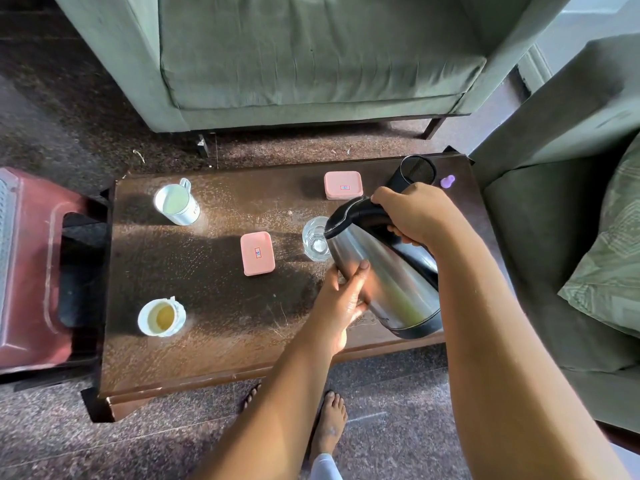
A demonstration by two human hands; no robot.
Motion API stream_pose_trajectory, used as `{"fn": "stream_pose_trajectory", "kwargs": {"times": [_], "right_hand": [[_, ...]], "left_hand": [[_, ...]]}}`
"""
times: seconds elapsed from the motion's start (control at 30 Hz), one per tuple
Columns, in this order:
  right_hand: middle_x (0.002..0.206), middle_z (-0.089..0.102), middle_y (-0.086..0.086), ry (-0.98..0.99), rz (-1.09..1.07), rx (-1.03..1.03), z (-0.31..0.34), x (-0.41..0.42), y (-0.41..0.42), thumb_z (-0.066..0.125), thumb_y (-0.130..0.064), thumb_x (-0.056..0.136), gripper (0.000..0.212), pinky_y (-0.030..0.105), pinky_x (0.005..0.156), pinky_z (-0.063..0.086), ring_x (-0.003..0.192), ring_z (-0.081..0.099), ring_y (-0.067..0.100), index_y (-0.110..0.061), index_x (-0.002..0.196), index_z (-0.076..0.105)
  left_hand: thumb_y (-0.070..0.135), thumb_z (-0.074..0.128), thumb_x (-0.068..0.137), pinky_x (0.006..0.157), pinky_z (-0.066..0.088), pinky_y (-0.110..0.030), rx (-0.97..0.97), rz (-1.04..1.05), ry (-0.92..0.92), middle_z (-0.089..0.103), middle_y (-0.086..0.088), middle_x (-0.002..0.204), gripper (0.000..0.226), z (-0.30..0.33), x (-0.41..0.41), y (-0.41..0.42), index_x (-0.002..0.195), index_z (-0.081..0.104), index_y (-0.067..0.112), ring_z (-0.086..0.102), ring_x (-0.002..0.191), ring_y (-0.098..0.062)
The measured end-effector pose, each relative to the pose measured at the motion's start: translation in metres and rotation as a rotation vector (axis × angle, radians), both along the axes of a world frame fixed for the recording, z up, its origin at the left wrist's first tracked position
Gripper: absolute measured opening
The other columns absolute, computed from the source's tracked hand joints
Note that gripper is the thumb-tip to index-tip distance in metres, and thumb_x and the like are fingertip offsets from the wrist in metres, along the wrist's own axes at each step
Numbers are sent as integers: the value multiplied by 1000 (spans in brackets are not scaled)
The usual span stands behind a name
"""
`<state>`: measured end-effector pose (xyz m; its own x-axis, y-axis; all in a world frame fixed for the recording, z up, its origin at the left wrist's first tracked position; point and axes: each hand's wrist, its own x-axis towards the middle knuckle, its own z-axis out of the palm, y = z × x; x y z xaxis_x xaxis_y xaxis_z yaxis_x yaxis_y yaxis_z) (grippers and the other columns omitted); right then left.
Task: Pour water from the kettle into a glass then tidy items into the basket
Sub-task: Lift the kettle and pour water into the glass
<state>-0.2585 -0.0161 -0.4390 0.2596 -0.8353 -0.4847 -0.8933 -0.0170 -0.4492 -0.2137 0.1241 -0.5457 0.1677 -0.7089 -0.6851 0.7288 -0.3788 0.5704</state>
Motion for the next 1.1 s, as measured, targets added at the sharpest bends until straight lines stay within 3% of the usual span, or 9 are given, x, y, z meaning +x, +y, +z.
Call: {"fn": "stream_pose_trajectory", "kwargs": {"times": [0.3, 0.4, 0.57, 0.93, 1.1], "right_hand": [[73, 68, 12, -15, 21, -28, 1, 0, -1, 47, -49, 82, 49, 38, 71, 54, 67, 62, 26, -5, 73, 65], [75, 69, 13, -26, 19, -34, 2, 0, -1, 48, -49, 82, 49, 39, 73, 54, 70, 64, 28, -4, 76, 66], [68, 67, 10, -23, 11, -34, 3, -2, 0, 47, -50, 82, 49, 35, 65, 49, 60, 60, 23, -5, 74, 65], [60, 65, 6, 17, 27, -38, 6, -4, 1, 44, -52, 84, 52, 35, 68, 51, 59, 59, 21, -6, 70, 63], [53, 62, 4, 20, 19, -34, 8, -6, 0, 44, -52, 85, 54, 31, 62, 48, 52, 57, 19, -5, 68, 64]], "left_hand": [[33, 65, 89, 80, 53, -27, -2, 8, 2, 62, -7, 120, 43, -1, 2, -1, 126, 50, 18, 62, 110, -21], [34, 65, 89, 75, 53, -25, -8, 3, 0, 62, -5, 119, 44, 2, 2, -1, 127, 49, 19, 62, 108, -19], [34, 65, 89, 72, 53, -23, -8, -1, -6, 62, -6, 121, 45, 4, 2, -1, 128, 49, 19, 62, 109, -20], [38, 67, 87, 80, 52, -27, -3, -30, -9, 61, -8, 124, 49, 0, -4, 0, 128, 49, 20, 60, 114, -23], [36, 67, 87, 84, 51, -31, 3, -23, 3, 61, -8, 124, 47, -1, -5, -2, 127, 49, 20, 60, 113, -22]]}}
